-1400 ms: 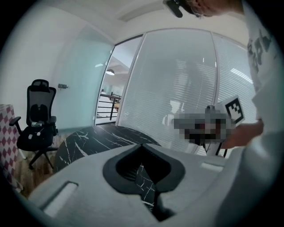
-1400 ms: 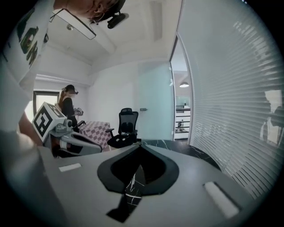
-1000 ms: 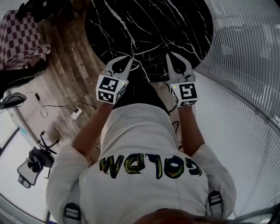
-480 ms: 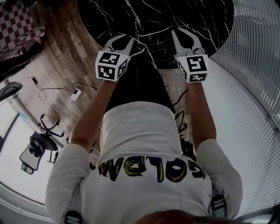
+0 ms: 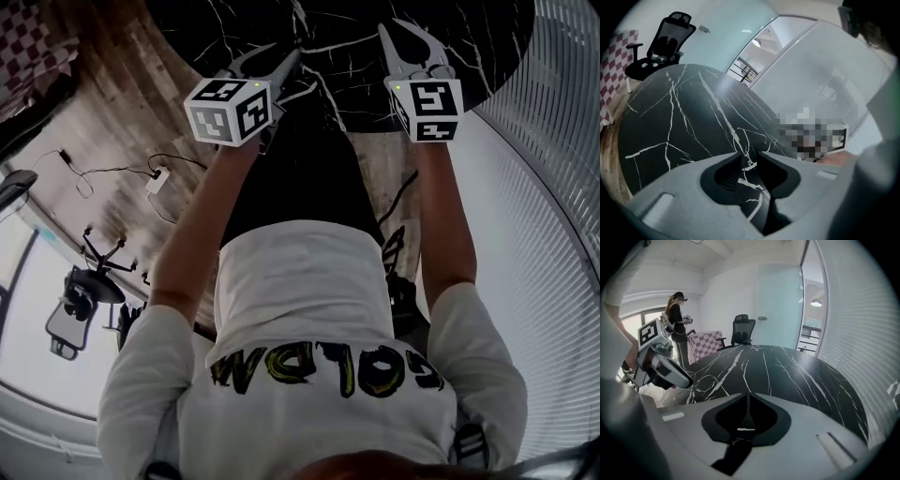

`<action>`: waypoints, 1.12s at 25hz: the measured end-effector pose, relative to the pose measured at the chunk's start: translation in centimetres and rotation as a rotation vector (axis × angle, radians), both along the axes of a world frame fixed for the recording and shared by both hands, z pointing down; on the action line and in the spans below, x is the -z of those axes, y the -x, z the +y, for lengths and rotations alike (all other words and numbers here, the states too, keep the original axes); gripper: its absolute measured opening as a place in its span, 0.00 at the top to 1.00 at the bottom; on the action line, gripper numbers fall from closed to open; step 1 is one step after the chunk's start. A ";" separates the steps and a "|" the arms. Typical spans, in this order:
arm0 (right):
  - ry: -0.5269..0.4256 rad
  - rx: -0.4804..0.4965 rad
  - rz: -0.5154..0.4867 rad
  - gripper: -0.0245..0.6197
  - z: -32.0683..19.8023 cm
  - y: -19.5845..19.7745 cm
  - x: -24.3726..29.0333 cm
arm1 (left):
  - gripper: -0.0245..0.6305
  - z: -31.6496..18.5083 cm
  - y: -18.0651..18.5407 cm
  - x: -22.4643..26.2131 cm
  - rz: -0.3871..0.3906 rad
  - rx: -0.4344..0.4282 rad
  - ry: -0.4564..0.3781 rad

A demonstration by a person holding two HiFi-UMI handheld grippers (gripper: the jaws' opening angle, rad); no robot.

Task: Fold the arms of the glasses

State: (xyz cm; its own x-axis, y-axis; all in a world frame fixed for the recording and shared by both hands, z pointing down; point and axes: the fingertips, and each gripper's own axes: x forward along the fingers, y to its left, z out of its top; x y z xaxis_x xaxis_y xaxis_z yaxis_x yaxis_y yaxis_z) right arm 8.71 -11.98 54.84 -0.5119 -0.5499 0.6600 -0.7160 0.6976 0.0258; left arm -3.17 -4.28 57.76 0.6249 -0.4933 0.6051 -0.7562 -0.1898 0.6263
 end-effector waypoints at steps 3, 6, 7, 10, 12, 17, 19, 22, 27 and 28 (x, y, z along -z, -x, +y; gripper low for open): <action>-0.005 -0.006 0.008 0.92 -1.0 0.3 -1.0 | 0.80 -0.3 -0.1 -0.3 0.018 0.006 0.004; -0.005 -0.009 0.018 0.92 -1.6 0.6 -1.7 | 0.80 -0.4 -0.4 -0.5 0.040 0.016 0.011; -0.004 -0.008 0.023 0.92 -1.8 0.6 -2.0 | 0.80 -0.5 -0.5 -0.4 0.044 0.017 0.010; -0.002 0.007 0.056 0.92 -2.1 0.7 -2.9 | 0.80 -0.8 -0.6 -0.1 0.048 0.022 0.014; 0.009 0.018 0.076 0.92 -2.1 0.7 -3.4 | 0.80 -0.9 -0.7 0.2 0.052 0.024 0.017; 0.053 0.046 0.088 0.92 -1.0 0.7 -4.4 | 0.80 -1.0 -0.9 0.0 0.061 0.030 0.026; 0.063 0.050 0.087 0.92 -0.6 0.6 -4.6 | 0.81 -0.9 -1.1 -0.2 0.073 0.040 0.034; 0.075 0.051 0.079 0.93 0.0 0.8 -4.6 | 0.81 -0.9 -1.0 -0.2 0.089 0.058 0.034; 0.087 0.069 0.068 0.95 0.6 1.2 -4.6 | 0.88 -1.2 -0.9 0.0 0.107 0.085 0.032; 0.088 0.071 0.066 0.95 0.7 1.2 -4.6 | 0.88 -1.2 -0.9 0.0 0.108 0.088 0.032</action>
State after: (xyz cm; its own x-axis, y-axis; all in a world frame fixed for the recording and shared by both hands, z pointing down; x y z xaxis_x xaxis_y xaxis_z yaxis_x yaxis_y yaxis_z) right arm 7.48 -11.27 59.46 -0.5018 -0.4520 0.7375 -0.6634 0.7482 0.0072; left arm -2.31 -5.47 57.77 0.6428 -0.5304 0.5527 -0.6966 -0.1046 0.7098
